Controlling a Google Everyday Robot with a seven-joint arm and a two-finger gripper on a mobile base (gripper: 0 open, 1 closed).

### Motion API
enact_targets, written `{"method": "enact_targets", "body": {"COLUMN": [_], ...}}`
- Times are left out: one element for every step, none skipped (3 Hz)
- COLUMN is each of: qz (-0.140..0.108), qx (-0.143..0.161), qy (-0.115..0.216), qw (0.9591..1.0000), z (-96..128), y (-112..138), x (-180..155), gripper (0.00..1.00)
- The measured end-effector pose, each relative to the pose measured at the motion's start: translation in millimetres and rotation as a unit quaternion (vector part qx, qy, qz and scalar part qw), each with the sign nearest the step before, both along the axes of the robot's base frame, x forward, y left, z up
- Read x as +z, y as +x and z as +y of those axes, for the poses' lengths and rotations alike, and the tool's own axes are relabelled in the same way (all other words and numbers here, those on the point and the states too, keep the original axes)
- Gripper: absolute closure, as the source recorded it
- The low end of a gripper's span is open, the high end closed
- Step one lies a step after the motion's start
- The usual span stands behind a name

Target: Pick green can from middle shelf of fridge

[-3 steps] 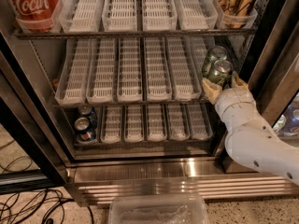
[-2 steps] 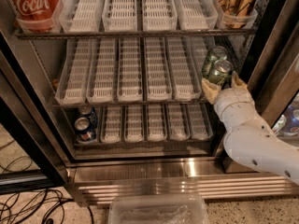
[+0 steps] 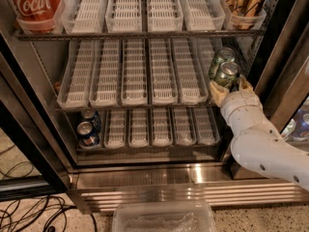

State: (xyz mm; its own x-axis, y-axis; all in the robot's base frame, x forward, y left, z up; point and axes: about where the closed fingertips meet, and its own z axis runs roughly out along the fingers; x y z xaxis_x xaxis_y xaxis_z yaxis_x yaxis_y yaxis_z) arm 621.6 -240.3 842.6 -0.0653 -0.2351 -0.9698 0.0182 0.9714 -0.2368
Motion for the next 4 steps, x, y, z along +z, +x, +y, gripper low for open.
{"method": "enact_targets", "body": {"qz": [0.000,0.000,0.001,0.003], "qx": [0.000,0.000,0.007,0.029], "qy": [0.000,0.000,0.006,0.035], "qw": [1.0000,1.0000,1.0000,0.9990], "z": [0.0,0.1,4.0,16.3], "y": [0.0,0.0,-1.1,-6.5], "x": [0.1,0.1,4.1,20.5], "gripper": [0.96,1.00,1.00,1.00]}}
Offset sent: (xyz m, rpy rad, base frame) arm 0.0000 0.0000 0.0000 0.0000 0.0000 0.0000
